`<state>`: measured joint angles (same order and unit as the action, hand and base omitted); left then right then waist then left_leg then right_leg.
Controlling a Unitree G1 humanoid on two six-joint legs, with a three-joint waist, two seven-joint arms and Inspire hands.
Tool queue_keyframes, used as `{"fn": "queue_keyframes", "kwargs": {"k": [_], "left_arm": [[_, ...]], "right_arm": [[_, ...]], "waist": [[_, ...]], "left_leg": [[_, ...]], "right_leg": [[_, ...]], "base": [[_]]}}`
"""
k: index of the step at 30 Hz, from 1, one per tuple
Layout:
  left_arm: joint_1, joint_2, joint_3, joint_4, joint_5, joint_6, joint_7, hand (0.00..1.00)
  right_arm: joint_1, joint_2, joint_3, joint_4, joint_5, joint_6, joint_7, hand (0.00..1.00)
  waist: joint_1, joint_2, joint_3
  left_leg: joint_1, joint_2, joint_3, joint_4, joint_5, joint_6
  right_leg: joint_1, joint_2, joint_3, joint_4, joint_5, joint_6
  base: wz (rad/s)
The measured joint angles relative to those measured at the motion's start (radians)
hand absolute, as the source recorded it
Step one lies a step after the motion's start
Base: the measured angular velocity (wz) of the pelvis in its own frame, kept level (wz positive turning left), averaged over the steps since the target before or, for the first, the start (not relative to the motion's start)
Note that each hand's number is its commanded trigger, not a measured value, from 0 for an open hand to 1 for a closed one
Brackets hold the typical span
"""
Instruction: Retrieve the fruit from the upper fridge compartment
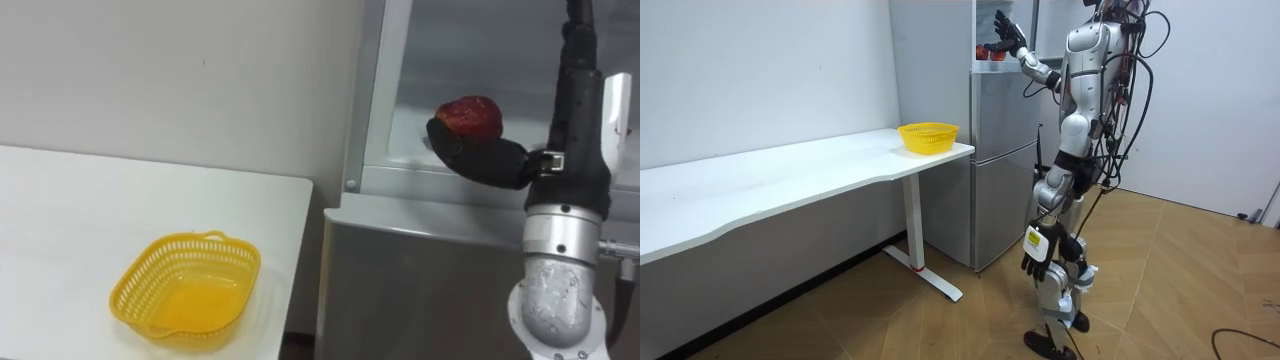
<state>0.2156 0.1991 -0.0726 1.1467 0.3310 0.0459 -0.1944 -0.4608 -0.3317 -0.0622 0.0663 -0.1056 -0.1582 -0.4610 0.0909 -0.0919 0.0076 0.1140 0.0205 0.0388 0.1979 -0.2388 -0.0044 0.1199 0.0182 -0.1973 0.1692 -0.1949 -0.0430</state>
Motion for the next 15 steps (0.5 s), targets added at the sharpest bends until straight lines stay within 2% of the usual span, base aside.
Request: {"fn": "queue_keyframes", "kwargs": {"k": [6,12,15], "left_arm": [[0.009,0.003,0.009,-0.032,0.0,0.015,-0.03,0.0],[0.01,0.01,0.022,-0.036,0.001,0.015,-0.036,0.0],[0.01,0.01,0.029,-0.037,0.001,0.016,-0.038,0.0]], "right_arm": [[-0.004,-0.004,0.0,0.0,0.034,0.022,0.04,0.0],[-0.031,-0.036,0.0,0.04,0.075,0.032,0.064,0.0],[-0.031,-0.039,0.0,0.051,0.073,0.046,0.08,0.0]], "waist": [[-0.001,-0.008,-0.0054],[-0.001,-0.007,-0.0049],[-0.001,-0.006,-0.0046]], "left_leg": [[0.001,0.0,-0.003,0.001,0.0,0.0],[0.001,-0.001,-0.009,0.005,0.0,0.0],[0.0,-0.001,-0.01,0.006,0.0,0.0]], "right_leg": [[0.002,-0.001,-0.005,0.0,0.0,0.0],[0.002,-0.001,-0.008,0.0,0.0,0.0],[0.006,-0.001,-0.008,0.001,0.0,0.0]], "base": [[0.0],[0.01],[0.0]]}}
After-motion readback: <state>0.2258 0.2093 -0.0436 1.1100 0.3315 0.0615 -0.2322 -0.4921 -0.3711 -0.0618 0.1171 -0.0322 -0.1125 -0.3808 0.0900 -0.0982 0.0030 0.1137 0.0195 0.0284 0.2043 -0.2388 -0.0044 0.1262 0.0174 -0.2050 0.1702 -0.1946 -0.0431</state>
